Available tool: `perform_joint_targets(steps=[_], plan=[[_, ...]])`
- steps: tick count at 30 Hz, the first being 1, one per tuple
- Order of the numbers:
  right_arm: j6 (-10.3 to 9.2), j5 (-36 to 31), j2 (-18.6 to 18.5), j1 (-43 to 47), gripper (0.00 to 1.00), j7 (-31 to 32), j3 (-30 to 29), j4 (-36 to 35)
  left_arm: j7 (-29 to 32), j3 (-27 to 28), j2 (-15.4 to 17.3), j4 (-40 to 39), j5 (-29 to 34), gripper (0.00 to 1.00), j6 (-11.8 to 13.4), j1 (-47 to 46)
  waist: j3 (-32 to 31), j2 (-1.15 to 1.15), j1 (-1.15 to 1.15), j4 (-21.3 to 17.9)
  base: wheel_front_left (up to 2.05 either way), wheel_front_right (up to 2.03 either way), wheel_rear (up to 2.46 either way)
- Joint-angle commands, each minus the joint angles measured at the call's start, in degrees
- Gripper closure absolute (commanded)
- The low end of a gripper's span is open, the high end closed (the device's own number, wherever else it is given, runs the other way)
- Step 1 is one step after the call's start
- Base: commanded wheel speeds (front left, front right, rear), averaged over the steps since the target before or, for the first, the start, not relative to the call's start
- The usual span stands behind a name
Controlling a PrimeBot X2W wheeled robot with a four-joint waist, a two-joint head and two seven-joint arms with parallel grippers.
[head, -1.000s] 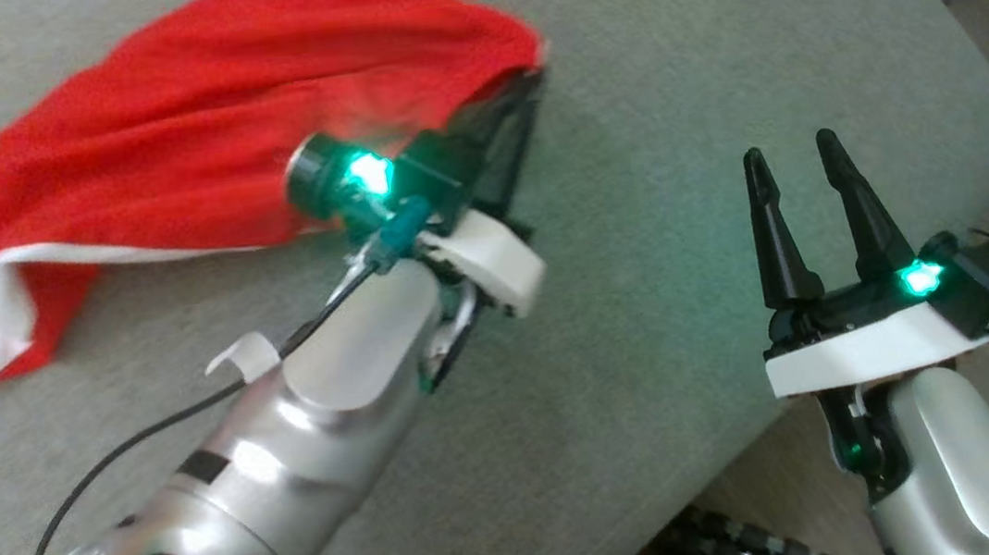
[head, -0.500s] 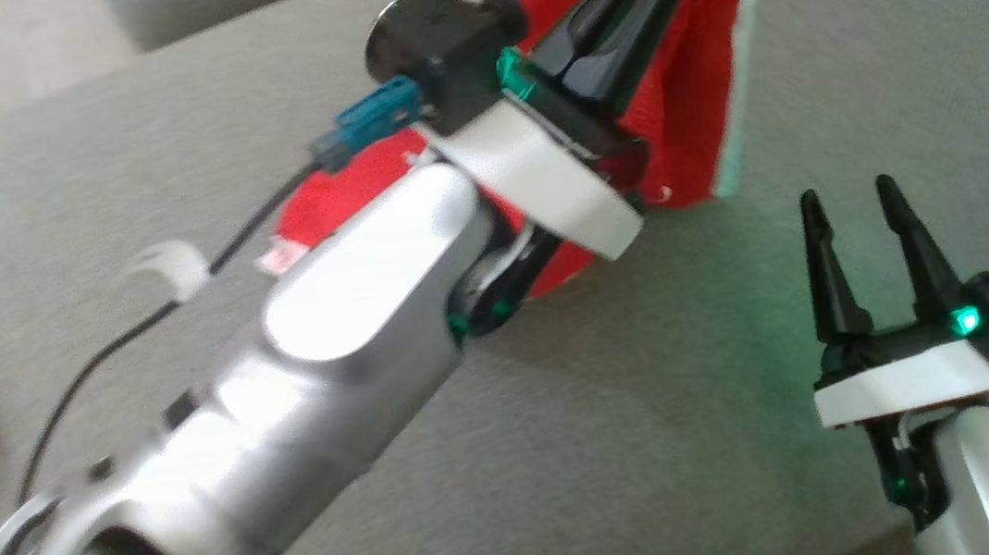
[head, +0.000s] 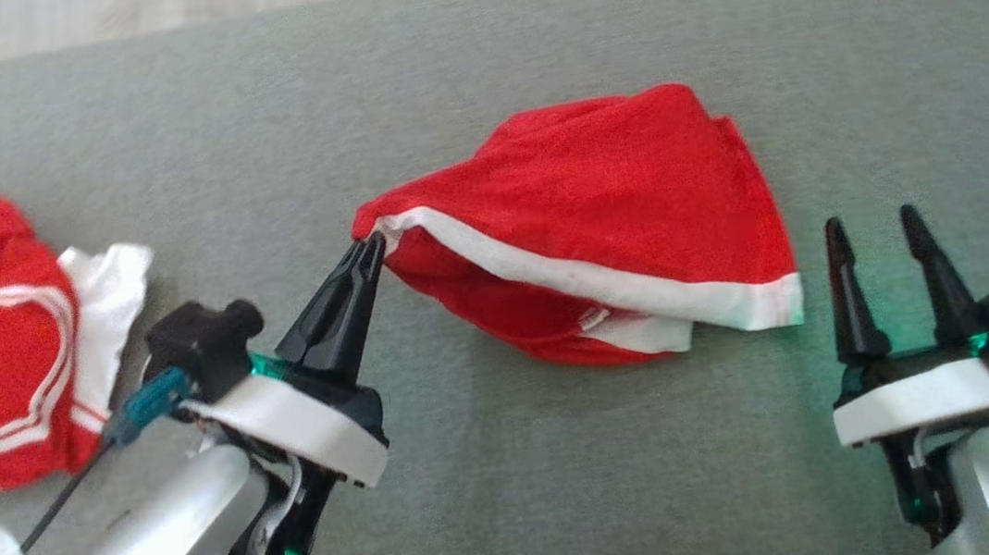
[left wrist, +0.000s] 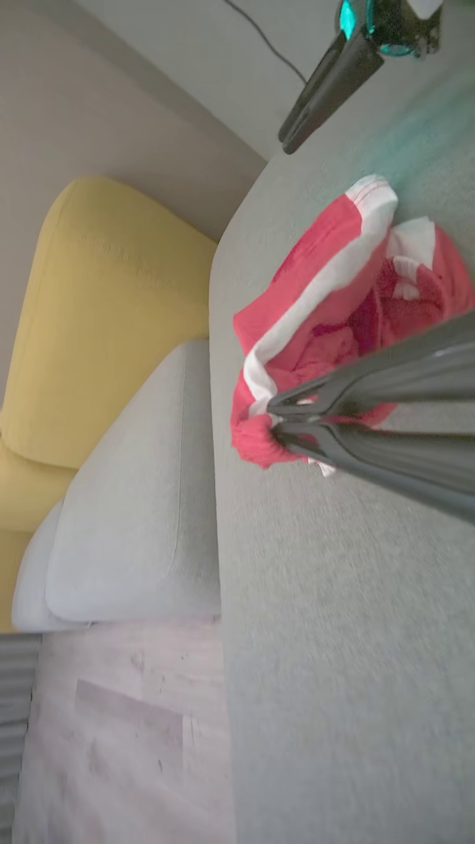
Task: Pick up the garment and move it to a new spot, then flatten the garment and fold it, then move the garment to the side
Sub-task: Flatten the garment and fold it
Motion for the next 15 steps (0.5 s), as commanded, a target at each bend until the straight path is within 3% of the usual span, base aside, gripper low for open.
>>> perform_joint_targets(steps=[1, 6, 15], plan=[[-0.04, -0.02, -1.05, -0.41, 0.00, -0.21, 1.86, -0.94, -1.01, 3.44, 2.03, -1.78, -0.10, 1.00, 0.51, -2.37, 0.97, 0.00, 0.00, 2.04, 0.00, 0.00, 0.00], [-0.04, 5.07, -3.52, 0.62, 0.00, -0.21, 5.14, 1.11, -2.53, 3.94, 1.69, -0.74, 0.49, 1.00, 0.62, -1.66, 1.35, 0.00, 0.00, 4.27, 0.00, 0.00, 0.00], [-0.04, 11.37, -8.72, 4.46, 0.00, -0.21, 14.72, 2.65, -3.82, 4.81, 1.21, 0.99, 1.30, 1.00, 0.16, -1.27, 1.08, 0.00, 0.00, 4.09, 0.00, 0.00, 0.00]])
